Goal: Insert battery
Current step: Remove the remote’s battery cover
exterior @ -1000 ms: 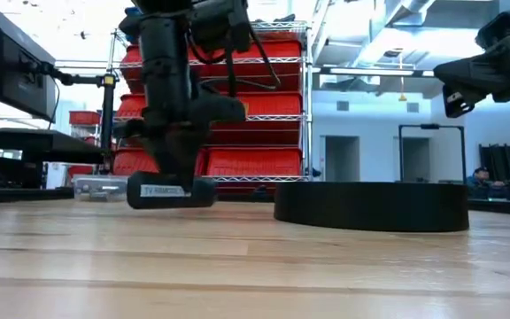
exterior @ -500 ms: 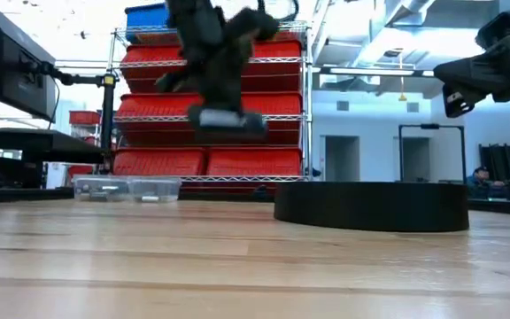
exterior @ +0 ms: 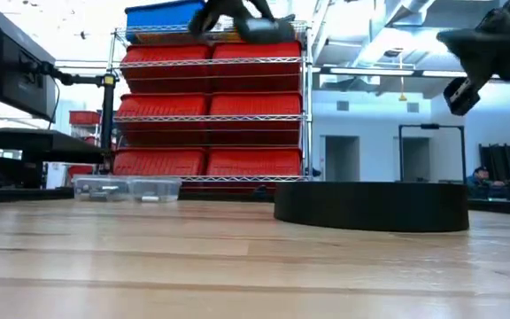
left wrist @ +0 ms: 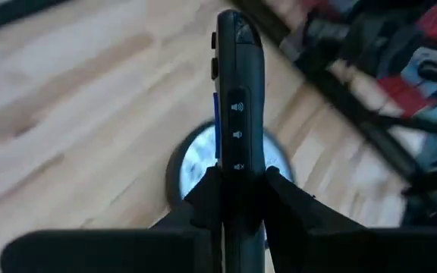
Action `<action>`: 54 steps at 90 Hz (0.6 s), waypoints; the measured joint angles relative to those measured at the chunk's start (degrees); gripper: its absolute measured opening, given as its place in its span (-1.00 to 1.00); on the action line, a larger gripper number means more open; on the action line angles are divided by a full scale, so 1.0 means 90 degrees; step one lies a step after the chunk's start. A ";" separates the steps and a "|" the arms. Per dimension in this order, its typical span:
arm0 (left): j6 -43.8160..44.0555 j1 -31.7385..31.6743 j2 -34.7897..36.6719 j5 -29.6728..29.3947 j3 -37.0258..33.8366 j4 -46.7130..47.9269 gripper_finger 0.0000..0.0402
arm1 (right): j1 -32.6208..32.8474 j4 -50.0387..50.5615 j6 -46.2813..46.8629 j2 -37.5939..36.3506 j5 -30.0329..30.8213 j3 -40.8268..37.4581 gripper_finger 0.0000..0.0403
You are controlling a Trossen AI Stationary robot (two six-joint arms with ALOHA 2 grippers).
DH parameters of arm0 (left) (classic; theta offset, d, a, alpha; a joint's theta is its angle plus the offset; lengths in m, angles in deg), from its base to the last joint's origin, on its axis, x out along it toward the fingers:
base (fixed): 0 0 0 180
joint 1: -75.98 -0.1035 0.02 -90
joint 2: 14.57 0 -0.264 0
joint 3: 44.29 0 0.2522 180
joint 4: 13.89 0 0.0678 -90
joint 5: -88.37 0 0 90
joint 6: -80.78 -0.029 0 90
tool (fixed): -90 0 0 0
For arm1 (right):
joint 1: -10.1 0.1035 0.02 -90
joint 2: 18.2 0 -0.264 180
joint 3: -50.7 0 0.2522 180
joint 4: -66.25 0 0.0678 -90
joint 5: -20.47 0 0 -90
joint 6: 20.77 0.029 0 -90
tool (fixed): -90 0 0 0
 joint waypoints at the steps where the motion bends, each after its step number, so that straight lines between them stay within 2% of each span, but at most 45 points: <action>1: -0.0002 -0.0004 0.0011 -0.0001 0.0001 -0.0041 -0.78 | 0.0000 -0.0070 0.0086 0.0010 0.0043 0.0000 -0.97; 15: -0.0371 -0.0044 0.0113 -0.0004 0.0002 -0.0960 -0.79 | -0.0009 -0.1012 0.0923 0.0178 0.0784 0.0000 -0.97; 28: -0.0782 -0.0103 0.0128 0.0005 0.0007 -0.2096 -0.79 | -0.0039 -0.1650 0.0922 0.0874 0.0812 0.0356 -0.97; 41: -0.1135 -0.0202 0.0125 0.0005 0.0007 -0.2826 -0.80 | 0.0003 -0.1701 0.0221 0.2353 0.0780 0.1514 -0.89; 54: -0.1454 -0.0296 0.0125 0.0191 0.0007 -0.3326 -0.80 | -0.0066 -0.1593 -0.0535 0.4259 0.0766 0.2882 -0.63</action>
